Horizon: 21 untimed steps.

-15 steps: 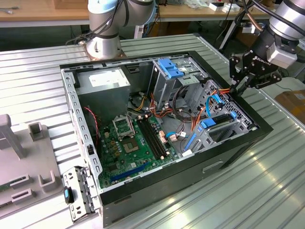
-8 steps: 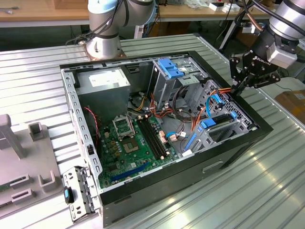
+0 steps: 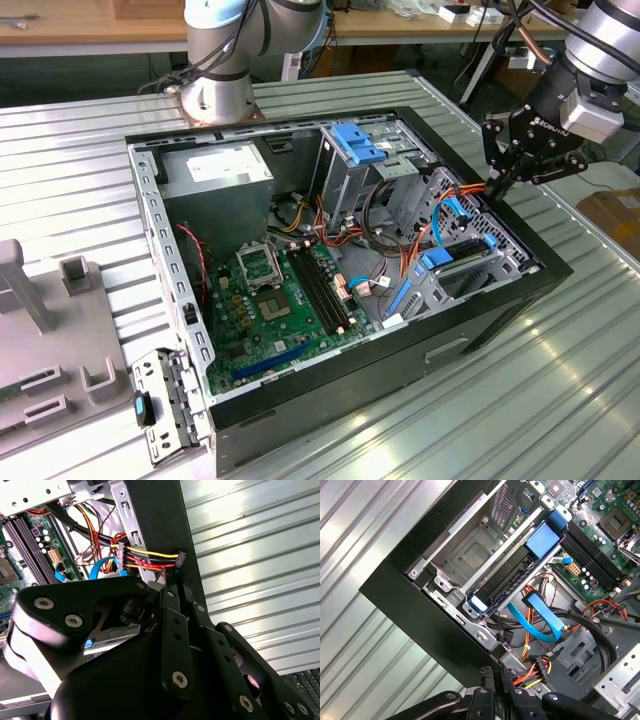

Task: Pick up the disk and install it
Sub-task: 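Insert the first disk wire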

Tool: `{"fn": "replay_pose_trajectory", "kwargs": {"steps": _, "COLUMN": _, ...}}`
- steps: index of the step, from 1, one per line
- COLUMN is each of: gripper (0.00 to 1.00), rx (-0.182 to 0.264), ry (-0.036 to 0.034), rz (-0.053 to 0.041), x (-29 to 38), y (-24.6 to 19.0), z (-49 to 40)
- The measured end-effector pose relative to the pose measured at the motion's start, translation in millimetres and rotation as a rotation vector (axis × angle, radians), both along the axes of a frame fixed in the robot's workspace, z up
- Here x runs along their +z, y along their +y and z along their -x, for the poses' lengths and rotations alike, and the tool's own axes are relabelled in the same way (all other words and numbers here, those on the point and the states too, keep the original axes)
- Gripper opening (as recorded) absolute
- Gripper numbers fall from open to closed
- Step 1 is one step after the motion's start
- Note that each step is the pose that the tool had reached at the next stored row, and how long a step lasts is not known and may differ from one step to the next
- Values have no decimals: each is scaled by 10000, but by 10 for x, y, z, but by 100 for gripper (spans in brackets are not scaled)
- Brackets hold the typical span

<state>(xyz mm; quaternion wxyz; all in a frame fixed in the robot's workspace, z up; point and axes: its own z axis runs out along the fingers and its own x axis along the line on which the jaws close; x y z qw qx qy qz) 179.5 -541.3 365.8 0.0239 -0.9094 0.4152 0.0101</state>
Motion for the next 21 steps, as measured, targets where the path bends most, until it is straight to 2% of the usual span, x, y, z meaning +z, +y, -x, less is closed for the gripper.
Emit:
{"fn": "replay_pose_trajectory", "kwargs": {"steps": 2, "gripper": 17, "rx": 0, "ry": 0, "rz": -4, "x": 5, "y": 0, "z": 0}}
{"fn": "replay_pose_trajectory", "kwargs": {"steps": 6, "gripper": 17, "rx": 1, "ry": -2, "rz": -3, "x": 76, "y": 0, "z": 0}}
{"fn": "replay_pose_trajectory", "kwargs": {"steps": 14, "gripper": 16, "rx": 0, "ry": -2, "rz": -7, "x": 80, "y": -1, "z": 3}}
{"fn": "replay_pose_trajectory", "kwargs": {"steps": 15, "gripper": 16, "rx": 0, "ry": -3, "rz": -65, "x": 82, "y": -2, "z": 21}}
{"fn": "replay_pose_trajectory", "kwargs": {"steps": 17, "gripper": 16, "rx": 1, "ry": -8, "rz": -309, "x": 96, "y": -11, "z": 85}}
{"fn": "replay_pose_trajectory", "kwargs": {"steps": 19, "gripper": 16, "rx": 0, "ry": -17, "rz": -444, "x": 104, "y": -19, "z": 123}}
{"fn": "replay_pose_trajectory", "kwargs": {"steps": 21, "gripper": 16, "rx": 0, "ry": -45, "rz": -652, "x": 115, "y": -40, "z": 193}}
